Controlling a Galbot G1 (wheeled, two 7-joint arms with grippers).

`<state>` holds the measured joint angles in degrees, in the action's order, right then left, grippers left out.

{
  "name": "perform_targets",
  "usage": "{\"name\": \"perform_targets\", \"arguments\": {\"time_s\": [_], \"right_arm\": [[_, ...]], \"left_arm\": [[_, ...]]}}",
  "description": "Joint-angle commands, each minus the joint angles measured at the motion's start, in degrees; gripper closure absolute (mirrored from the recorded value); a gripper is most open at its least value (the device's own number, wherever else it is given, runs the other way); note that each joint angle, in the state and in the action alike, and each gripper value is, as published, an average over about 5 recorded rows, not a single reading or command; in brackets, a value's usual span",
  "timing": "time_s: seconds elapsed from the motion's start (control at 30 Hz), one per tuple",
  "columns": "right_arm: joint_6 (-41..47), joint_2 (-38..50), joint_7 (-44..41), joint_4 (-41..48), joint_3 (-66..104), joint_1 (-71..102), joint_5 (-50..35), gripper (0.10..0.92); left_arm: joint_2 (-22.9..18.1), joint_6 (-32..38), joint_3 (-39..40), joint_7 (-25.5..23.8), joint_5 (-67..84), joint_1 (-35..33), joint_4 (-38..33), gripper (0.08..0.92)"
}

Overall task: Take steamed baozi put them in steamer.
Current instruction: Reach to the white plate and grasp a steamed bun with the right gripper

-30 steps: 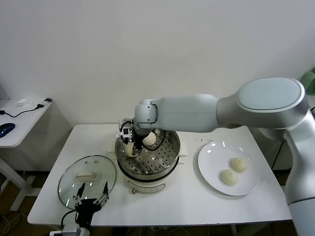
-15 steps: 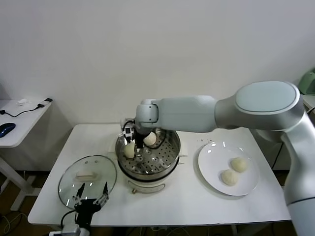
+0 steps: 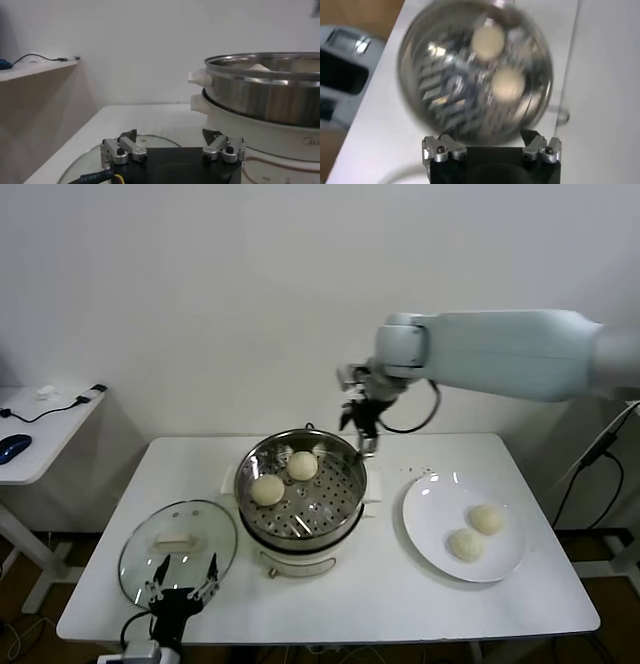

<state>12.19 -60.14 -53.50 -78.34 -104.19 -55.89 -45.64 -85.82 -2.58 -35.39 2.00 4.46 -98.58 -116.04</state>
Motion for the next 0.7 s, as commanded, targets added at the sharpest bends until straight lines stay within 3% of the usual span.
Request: {"name": "perform_targets", "arguments": {"time_s": [0.03,0.37,0.7], "right_arm": [[-4.9,21.2,-4.2,-7.6,-9.8,-0.8,15.3,0.203],[0.4,26.1,1.0,-4.6,-0.3,16.3,23.4,0.203],[5.4,25.3,6.3,1.4,12.6,31.8,22.0,0.203]], "left_arm": [[-0.2,-0.1,-0.1,0.0,0.0,0.2,0.0,0.177],[-0.6,-0.2,-0.3,-0.1,-0.1,0.3,0.2,0.177],[-0.9,-0.2,-0.4,0.0,-0.4,-0.1,0.5,0.177]]}}
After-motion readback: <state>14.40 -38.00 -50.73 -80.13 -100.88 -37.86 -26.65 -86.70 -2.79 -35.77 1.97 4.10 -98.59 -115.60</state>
